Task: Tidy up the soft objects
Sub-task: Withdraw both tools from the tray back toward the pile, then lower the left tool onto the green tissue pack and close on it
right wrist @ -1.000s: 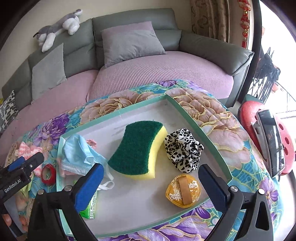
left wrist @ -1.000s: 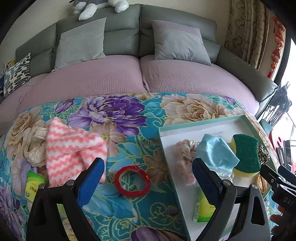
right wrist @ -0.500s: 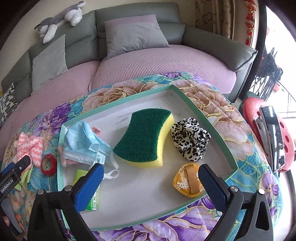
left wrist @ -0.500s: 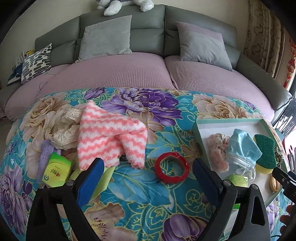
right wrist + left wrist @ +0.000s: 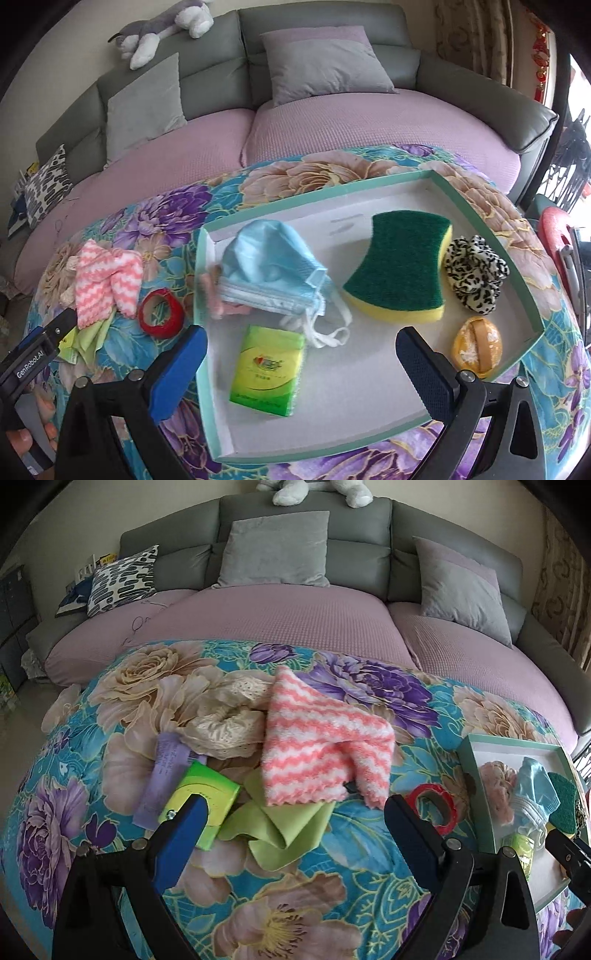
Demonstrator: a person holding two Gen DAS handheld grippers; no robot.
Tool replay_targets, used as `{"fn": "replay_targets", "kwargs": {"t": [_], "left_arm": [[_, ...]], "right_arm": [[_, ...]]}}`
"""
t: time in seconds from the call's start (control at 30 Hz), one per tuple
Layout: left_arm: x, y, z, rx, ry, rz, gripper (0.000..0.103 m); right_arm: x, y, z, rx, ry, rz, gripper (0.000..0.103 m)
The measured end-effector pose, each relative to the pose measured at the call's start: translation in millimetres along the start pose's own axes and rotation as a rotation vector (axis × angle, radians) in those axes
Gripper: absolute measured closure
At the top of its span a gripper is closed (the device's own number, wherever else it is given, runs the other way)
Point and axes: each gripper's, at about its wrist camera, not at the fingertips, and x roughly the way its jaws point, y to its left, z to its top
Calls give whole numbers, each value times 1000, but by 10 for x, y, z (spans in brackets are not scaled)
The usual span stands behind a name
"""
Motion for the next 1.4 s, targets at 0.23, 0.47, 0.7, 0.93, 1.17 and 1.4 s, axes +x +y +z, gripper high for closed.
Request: {"fn": "replay_targets", "kwargs": {"t": [0.23,0.47,0.7,0.93,1.17,1.4], "left_arm": [[-12,473,0,-71,8,67,7],[-59,874,-22,-138,-3,102,7],[-36,1209,-22,-208,-8,121,7],[103,1404,-50,-221,8,131,7],[282,1255,-41,-157,28,64,7],[431,939,-46,-44,55,32,7]], "right_arm": [[96,443,-67,-56,25,51,0],[157,805,-143,-103,40,76,0],[235,1138,-213,-167,50,78,0],[302,1426,-283,-236,51,83,0],[382,1584,-342,-263,63,84,0],[444,1519,-319,-229,76,67,0]]}}
